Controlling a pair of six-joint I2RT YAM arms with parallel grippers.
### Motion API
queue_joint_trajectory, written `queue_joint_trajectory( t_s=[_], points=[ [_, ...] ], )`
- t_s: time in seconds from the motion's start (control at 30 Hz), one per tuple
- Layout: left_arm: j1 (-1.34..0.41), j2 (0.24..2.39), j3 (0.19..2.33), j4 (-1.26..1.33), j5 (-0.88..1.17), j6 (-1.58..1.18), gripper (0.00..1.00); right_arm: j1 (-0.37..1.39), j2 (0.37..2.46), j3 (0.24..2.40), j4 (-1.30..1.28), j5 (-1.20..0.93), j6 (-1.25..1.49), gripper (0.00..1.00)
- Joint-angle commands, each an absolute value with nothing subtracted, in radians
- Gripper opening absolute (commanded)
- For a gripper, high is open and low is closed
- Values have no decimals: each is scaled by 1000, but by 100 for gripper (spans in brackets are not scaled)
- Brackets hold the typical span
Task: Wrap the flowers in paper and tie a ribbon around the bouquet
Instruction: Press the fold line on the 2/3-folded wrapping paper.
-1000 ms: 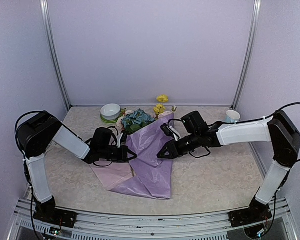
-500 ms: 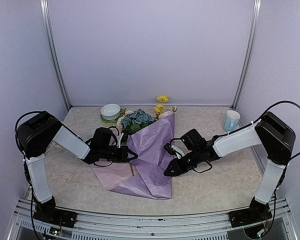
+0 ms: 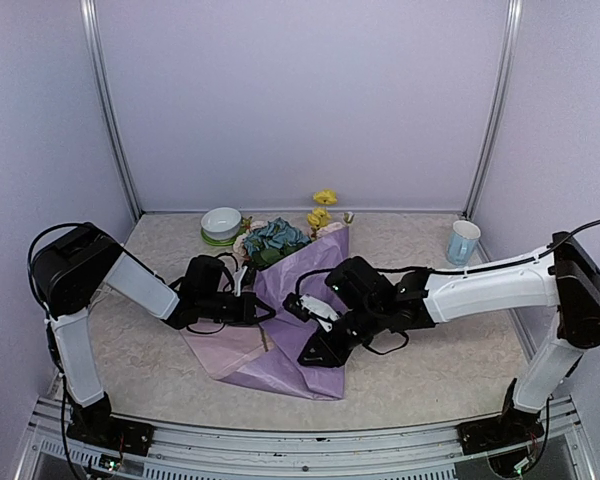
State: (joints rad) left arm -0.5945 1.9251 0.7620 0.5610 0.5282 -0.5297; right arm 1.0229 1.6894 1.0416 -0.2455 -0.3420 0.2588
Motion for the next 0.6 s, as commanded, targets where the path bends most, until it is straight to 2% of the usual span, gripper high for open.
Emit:
queue_joint_trajectory(
  t_s=[0.0, 0.23, 0.4, 0.57],
  points=[
    [-602, 1904, 757, 571, 541, -514, 0, 1058, 1739, 1038, -207, -391, 262, 18],
    [-591, 1898, 764, 559, 531, -505, 0, 1064, 1800, 910, -168, -442, 305, 9],
    [-572, 1900, 778, 539, 508, -499, 0, 1081, 1783, 805, -94, -487, 347, 8],
    [-570, 1904, 792, 525, 502, -484, 0, 1090, 1735, 734, -122, -484, 364, 7]
  ],
)
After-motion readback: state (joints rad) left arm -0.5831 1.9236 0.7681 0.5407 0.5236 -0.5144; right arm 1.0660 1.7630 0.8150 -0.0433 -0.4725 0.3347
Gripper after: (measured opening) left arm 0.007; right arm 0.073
